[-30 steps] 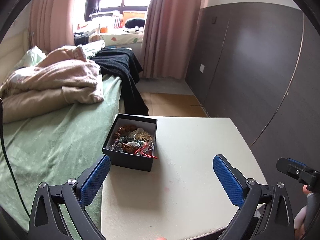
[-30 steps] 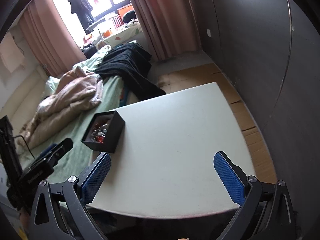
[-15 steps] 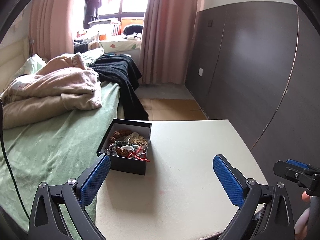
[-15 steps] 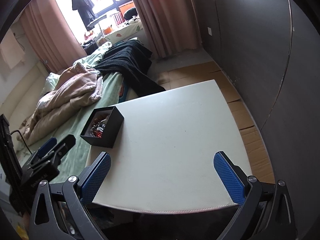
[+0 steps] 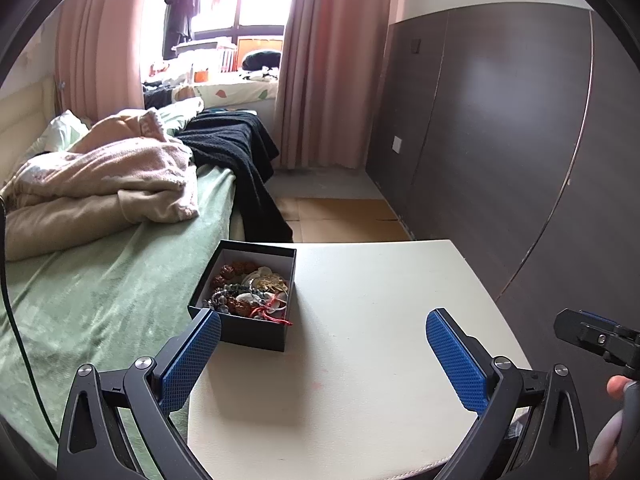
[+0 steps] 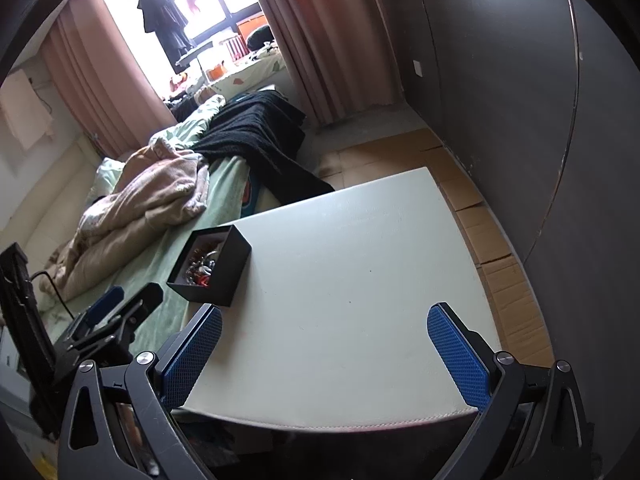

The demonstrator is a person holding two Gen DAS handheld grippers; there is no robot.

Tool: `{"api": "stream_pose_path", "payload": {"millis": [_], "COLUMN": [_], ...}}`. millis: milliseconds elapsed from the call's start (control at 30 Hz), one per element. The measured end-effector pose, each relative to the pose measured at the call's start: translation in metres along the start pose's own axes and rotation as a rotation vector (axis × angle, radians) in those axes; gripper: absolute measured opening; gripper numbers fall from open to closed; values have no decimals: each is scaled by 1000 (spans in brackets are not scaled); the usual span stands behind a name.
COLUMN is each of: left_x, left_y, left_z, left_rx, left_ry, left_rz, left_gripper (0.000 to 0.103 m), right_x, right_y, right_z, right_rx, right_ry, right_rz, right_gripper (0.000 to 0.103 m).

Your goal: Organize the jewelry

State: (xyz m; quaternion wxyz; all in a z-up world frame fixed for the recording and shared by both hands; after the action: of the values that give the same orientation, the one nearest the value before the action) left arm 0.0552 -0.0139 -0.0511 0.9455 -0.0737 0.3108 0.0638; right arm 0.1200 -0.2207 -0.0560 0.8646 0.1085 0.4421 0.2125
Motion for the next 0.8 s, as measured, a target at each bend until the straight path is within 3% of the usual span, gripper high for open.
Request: {"api": "stream_pose_path", "payload": {"millis": [800], "left_x": [-3], "left_y": [-4], "left_z": [-1], "left_rx": [4], "left_ry": [4], "left_rz": [-6], "left_gripper": [102], "right_x": [-6], "right_y": [7], "right_z": [0], "right_rx": [-36], "right_ry": [-18], "right_rz": [-22], "right_gripper": [103]}}
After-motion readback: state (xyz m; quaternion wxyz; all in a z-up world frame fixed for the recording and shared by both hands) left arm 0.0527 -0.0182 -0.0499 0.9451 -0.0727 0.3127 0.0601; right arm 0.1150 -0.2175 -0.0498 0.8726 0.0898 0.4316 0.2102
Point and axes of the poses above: each gripper's, at about its wrist camera, not at the fingertips, and x roughly the way its jaws point, y to its left, z to its top, the point moved 7 cm from there along x, roughly the way its jaws point, and after that the axes turned 1 degree about x, right-handed, at the moved point
